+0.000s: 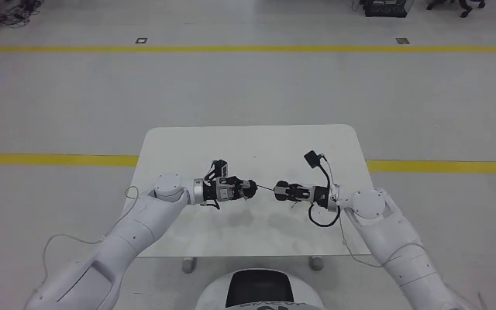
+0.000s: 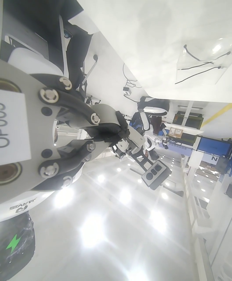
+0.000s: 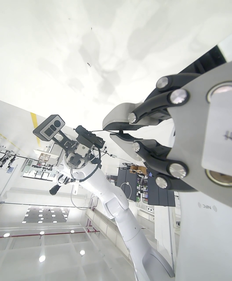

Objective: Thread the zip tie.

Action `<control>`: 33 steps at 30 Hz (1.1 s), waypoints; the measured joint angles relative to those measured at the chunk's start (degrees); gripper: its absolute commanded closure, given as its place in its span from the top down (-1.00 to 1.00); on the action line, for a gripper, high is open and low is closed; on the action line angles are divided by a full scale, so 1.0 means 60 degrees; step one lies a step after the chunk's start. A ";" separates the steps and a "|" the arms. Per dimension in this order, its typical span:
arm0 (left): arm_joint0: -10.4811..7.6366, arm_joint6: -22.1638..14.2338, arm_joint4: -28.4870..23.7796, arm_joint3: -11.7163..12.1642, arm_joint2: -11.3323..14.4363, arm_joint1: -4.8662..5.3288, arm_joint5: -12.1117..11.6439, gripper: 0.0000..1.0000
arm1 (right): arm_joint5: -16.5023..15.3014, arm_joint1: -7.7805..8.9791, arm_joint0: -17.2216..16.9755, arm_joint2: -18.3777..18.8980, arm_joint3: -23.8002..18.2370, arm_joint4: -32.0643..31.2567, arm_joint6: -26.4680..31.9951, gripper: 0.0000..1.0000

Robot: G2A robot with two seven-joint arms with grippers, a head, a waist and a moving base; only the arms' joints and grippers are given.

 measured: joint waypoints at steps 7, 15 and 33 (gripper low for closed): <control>-0.0009 0.0020 0.0055 0.0062 -0.0015 -0.0029 -0.0030 1.00 | 0.0000 0.0004 0.0004 -0.0004 0.0041 0.0072 -0.0002 -1.00; -0.0032 0.0284 0.1084 -0.0201 -0.0007 0.0010 -0.1153 1.00 | 0.0000 0.0006 0.0002 0.0359 0.0402 0.1116 0.0550 -1.00; 0.0210 0.1025 0.2036 -0.0832 -0.0041 0.0070 -0.1969 1.00 | 0.0009 -0.0197 0.0265 0.0916 0.1394 0.3051 0.2552 -1.00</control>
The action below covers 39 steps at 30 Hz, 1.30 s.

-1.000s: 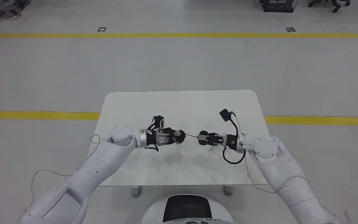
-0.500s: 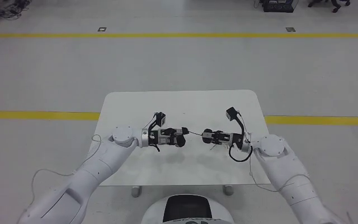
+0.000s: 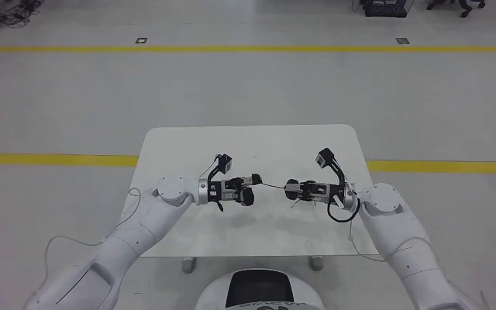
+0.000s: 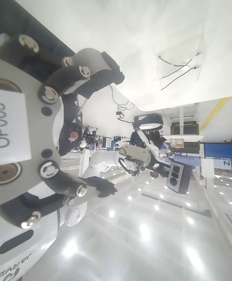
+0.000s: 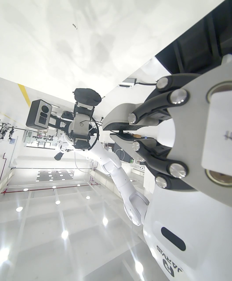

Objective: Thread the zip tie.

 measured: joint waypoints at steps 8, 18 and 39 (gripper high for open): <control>-0.0015 -0.0345 -0.0676 -0.0125 0.0049 -0.0131 -0.0149 1.00 | -0.0010 -0.0056 0.0174 -0.0096 0.0709 0.1431 0.1235 -1.00; -0.0239 -0.0466 -0.0789 0.0175 0.0248 -0.0280 -0.0017 1.00 | -0.0009 -0.0137 0.0414 -0.0224 0.1254 0.2015 0.1747 -1.00; 0.0158 -0.0658 -0.1600 -0.0237 0.0145 -0.0325 0.0534 1.00 | 0.0283 -0.0145 0.0322 -0.0674 0.0788 0.1914 0.1462 -1.00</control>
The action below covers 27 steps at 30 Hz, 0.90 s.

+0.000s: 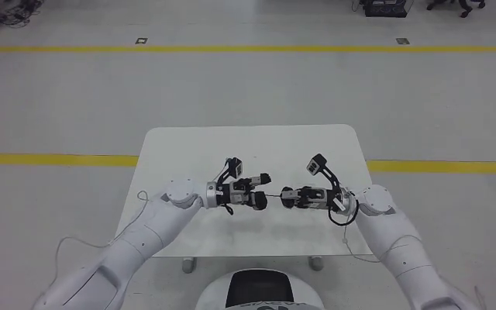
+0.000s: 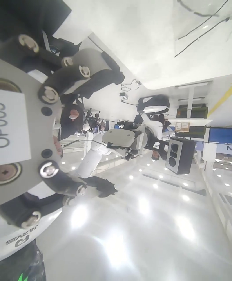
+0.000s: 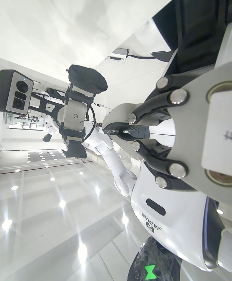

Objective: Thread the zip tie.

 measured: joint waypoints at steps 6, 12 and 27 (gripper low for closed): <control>-0.0019 -0.0223 -0.0138 0.0131 -0.0009 -0.0041 0.0001 1.00 | -0.0046 0.0018 0.0090 -0.0145 0.0009 -0.0010 0.0268 -1.00; -0.0058 -0.0264 -0.0153 0.0219 0.0013 -0.0091 0.0027 1.00 | -0.0043 0.0056 0.0146 -0.0295 0.0002 -0.0047 0.0287 -1.00; -0.0046 -0.0444 -0.0117 0.0273 -0.0018 -0.0143 -0.0006 1.00 | -0.0155 0.0074 0.0291 -0.0528 0.0215 0.0122 0.0116 -1.00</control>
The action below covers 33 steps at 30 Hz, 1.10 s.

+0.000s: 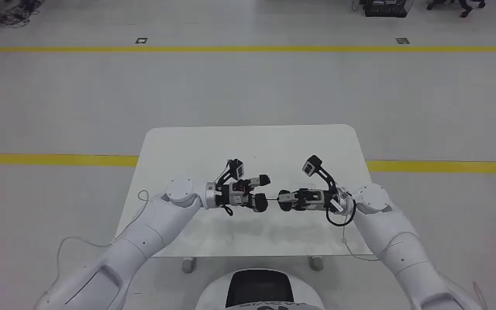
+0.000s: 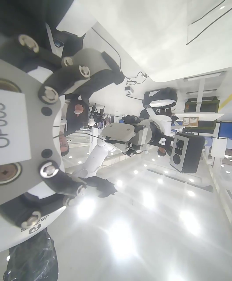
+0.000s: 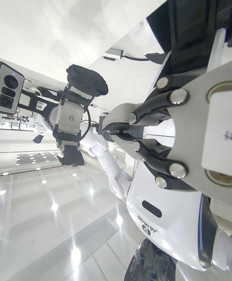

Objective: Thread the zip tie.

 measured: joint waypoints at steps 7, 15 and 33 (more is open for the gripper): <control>0.0001 -0.0038 0.0034 0.0013 -0.0001 -0.0026 -0.0009 1.00 | 0.0016 -0.0022 0.0090 -0.0196 0.0127 0.0016 -0.0004 -1.00; 0.0041 -0.0087 0.0121 -0.0057 -0.0023 -0.0033 -0.0060 1.00 | -0.0110 -0.0022 0.0127 -0.0261 0.0228 0.0123 -0.0089 -1.00; 0.0082 -0.0172 0.0205 -0.0080 -0.0083 -0.0051 -0.0080 0.78 | -0.0102 -0.0027 0.0206 -0.0451 0.0303 0.0086 -0.0314 -1.00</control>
